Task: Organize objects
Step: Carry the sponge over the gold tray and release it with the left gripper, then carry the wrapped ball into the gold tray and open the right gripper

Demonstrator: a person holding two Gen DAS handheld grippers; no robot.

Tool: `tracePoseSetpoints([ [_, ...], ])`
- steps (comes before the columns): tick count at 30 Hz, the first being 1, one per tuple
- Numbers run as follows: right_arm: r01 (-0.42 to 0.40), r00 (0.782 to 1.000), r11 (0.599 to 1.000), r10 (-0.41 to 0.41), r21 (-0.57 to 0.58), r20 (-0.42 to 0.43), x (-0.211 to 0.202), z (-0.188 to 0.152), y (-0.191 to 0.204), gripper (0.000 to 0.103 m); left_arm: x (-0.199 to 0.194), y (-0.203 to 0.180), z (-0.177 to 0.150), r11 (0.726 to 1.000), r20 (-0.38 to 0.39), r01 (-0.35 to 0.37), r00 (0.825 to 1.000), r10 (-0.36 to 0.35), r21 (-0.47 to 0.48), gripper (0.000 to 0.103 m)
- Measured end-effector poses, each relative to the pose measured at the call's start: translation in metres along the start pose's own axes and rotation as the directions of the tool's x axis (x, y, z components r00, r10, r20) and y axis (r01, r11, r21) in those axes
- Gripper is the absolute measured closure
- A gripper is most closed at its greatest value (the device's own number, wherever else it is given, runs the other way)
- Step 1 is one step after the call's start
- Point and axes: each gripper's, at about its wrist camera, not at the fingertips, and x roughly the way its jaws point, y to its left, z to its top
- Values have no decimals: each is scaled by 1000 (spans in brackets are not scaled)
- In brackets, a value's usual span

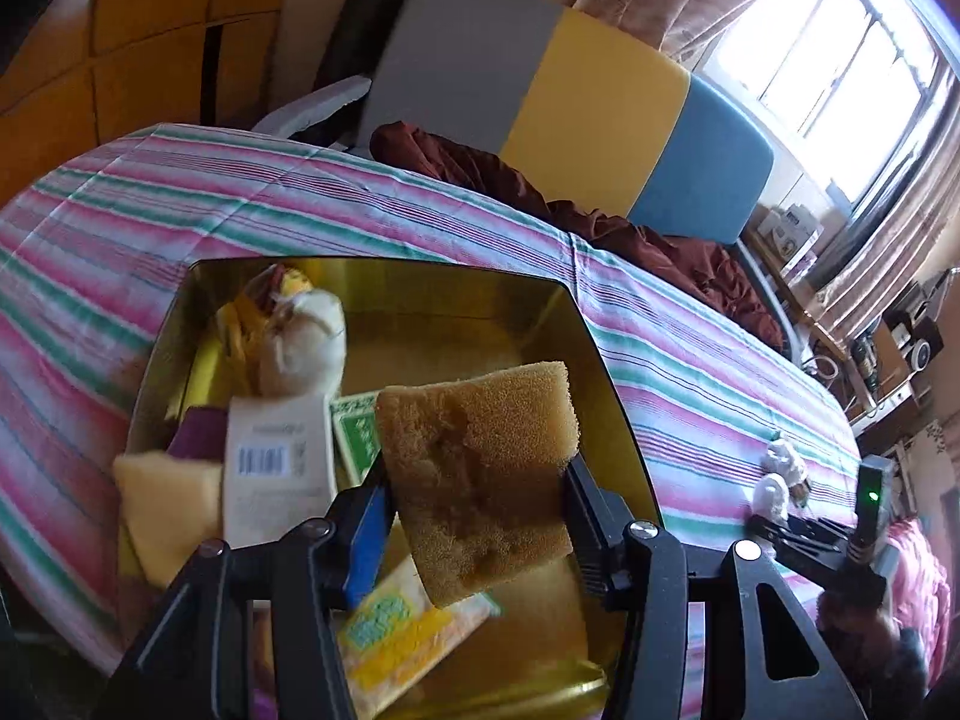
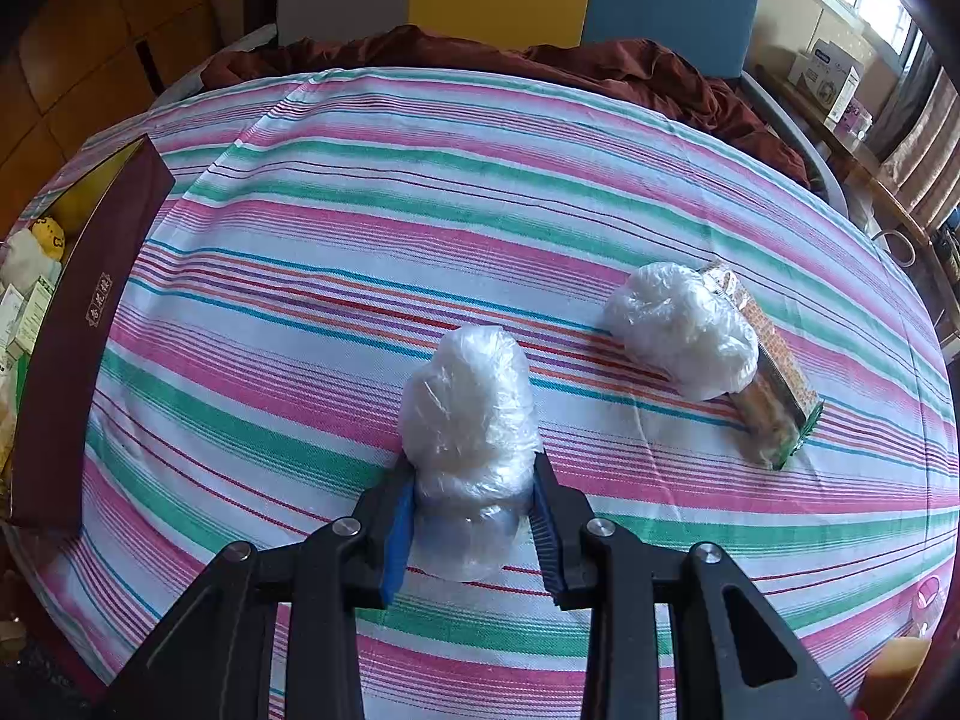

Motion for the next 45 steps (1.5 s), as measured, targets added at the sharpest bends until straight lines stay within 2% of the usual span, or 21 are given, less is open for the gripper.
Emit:
tracePoseSetpoints([
  [3, -2, 1000, 1000, 2, 4, -1, 0, 1, -1, 69, 23, 1, 18, 999, -21, -24, 1000, 23, -30, 50],
  [8, -6, 1000, 1000, 6, 7, -4, 0, 2, 0, 69, 59, 0, 46, 998, -58, -57, 997, 56, -24, 48],
  [14, -7, 1000, 1000, 7, 8, -5, 1, 4, 0, 69, 103, 8, 63, 987, -107, -163, 981, 161, -10, 47],
  [17, -7, 1000, 1000, 7, 10, -6, 1, 4, 0, 69, 112, 7, 68, 974, -77, -224, 971, 226, 39, 45],
  [20, -8, 1000, 1000, 8, 11, -7, 2, 5, 2, 69, 115, 6, 71, 974, -76, -222, 971, 225, 45, 37],
  [23, -11, 1000, 1000, 11, 13, -7, 2, 6, 2, 69, 115, 5, 70, 971, -73, -232, 969, 236, 62, 36],
  [27, -11, 1000, 1000, 11, 14, -7, 2, 6, 2, 69, 102, 8, 68, 976, -53, -216, 974, 218, 36, 36],
  [33, -4, 1000, 1000, 4, 10, -6, 2, 6, 3, 69, 59, -1, 51, 972, 42, -219, 975, 217, 85, 36],
  [39, 7, 1000, 1000, -7, 2, -1, 1, 5, 4, 69, 10, -7, 13, 972, 116, -198, 976, 184, 127, 36],
  [45, 24, 1000, 1000, -24, -8, 4, 0, 3, 6, 69, -22, -7, -27, 970, 125, -192, 977, 174, 151, 36],
])
